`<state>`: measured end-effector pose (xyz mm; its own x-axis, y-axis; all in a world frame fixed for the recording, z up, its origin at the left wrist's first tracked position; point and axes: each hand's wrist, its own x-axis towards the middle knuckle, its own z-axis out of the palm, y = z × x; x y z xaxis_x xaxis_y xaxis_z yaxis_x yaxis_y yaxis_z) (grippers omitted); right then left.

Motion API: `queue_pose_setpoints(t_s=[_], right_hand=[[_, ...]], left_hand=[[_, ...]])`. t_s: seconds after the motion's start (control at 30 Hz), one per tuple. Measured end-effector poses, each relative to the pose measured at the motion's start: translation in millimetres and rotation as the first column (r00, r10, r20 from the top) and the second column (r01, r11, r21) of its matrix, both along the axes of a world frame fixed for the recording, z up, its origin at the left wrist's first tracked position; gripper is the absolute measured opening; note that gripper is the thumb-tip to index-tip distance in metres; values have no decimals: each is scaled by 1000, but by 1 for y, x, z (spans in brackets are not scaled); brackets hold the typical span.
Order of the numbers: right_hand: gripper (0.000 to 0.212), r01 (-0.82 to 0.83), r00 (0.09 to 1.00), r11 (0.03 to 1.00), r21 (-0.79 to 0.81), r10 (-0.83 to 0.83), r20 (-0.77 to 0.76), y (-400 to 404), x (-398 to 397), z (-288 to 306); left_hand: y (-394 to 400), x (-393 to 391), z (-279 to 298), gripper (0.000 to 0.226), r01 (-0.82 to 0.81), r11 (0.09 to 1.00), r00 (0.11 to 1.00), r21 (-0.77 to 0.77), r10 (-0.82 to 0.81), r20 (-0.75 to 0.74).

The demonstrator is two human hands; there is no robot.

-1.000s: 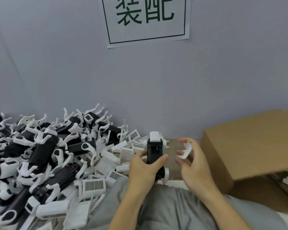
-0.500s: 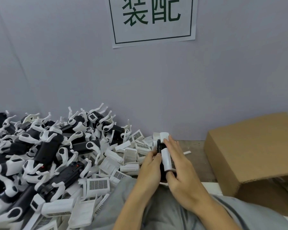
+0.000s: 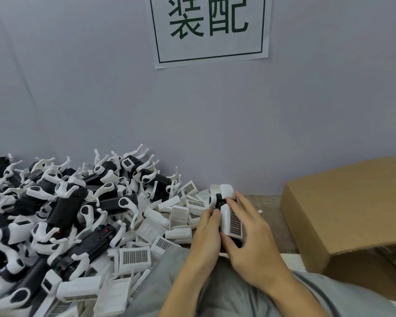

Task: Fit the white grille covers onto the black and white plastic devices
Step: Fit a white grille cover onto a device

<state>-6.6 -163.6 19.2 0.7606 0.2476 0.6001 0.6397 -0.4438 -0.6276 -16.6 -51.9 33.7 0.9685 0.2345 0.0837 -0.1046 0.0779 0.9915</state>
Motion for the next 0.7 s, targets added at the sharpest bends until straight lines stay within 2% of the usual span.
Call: queue_pose_setpoints(t_s=[0.1,0.27,0.5,0.63,0.7], right_hand=[[73,-44,999,999,7,44,-21,-1,-1,0],[76,-68,998,998,-15,68,5,-1,-2,3],[72,-14,998,999,-35,16,57,1,0,3],[72,-77,997,995,-68,79,18,1,-2,1],[68,-79,997,997,-7,80,24,2,-5,1]], left_hand=[[-1,-3,1,23,69,997,997,-35,-68,33],[-2,-3,0,28,47,993,997,-107,-40,62],[-2,-5,1,28,67,998,994,-12,-66,86],[-1,-5,-2,25,39,997,995,60,-45,94],[0,-4,-3,24,24,997,996,68,-29,88]])
